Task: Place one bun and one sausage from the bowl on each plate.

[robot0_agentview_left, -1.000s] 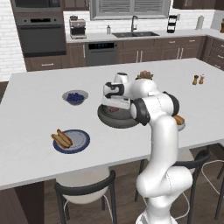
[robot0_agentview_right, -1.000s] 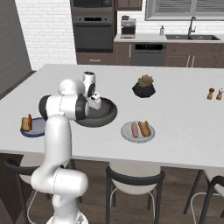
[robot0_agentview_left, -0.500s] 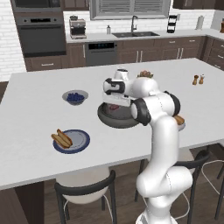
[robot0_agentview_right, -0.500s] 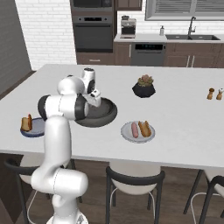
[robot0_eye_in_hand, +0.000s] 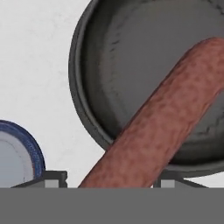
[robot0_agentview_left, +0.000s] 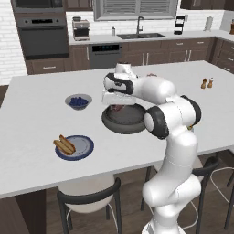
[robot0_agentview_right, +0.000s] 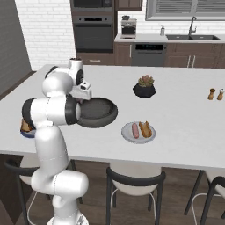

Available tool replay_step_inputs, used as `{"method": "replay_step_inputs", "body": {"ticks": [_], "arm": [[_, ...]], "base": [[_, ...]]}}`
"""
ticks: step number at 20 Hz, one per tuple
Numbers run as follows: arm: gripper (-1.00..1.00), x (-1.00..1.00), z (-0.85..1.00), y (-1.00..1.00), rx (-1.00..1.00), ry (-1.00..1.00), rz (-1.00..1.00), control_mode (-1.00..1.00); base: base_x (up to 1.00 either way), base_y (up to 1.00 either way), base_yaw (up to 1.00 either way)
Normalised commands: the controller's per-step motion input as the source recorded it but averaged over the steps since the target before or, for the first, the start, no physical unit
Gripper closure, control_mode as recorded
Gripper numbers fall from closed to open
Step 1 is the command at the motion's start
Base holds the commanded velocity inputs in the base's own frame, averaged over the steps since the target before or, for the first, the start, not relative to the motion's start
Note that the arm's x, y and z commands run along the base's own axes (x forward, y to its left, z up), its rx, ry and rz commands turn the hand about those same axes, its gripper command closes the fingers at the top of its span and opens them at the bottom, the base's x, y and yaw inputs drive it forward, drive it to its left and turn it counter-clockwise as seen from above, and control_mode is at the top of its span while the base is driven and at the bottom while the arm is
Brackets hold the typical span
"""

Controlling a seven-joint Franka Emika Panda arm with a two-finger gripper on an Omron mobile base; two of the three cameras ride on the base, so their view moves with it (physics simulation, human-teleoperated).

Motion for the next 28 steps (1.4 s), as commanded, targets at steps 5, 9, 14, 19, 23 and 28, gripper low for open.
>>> {"method": "replay_step_inputs", "body": {"ticks": [5,9,14,19,23,28], "arm": [[1.0,-0.75,0.25,0.98,-0.09,0.02,0.44,-1.0],[1.0,-0.4,0.17,1.0,-0.03,0.0,0.39,-1.0],[1.0,-0.08,-0.01,0.74,0.0,0.0,0.33,-1.0],[1.0,0.0,-0.11,0.61,0.01,0.0,0.27,-1.0],[1.0,0.0,-0.49,0.36,0.0,0.08,0.2,-1.0],[1.0,-0.01,-0.79,0.17,0.0,0.09,0.21,-1.0]], "base": [[0.0,0.0,0.0],[0.0,0.0,0.0],[0.0,0.0,0.0],[0.0,0.0,0.0],[0.0,0.0,0.0],[0.0,0.0,0.0]]}}
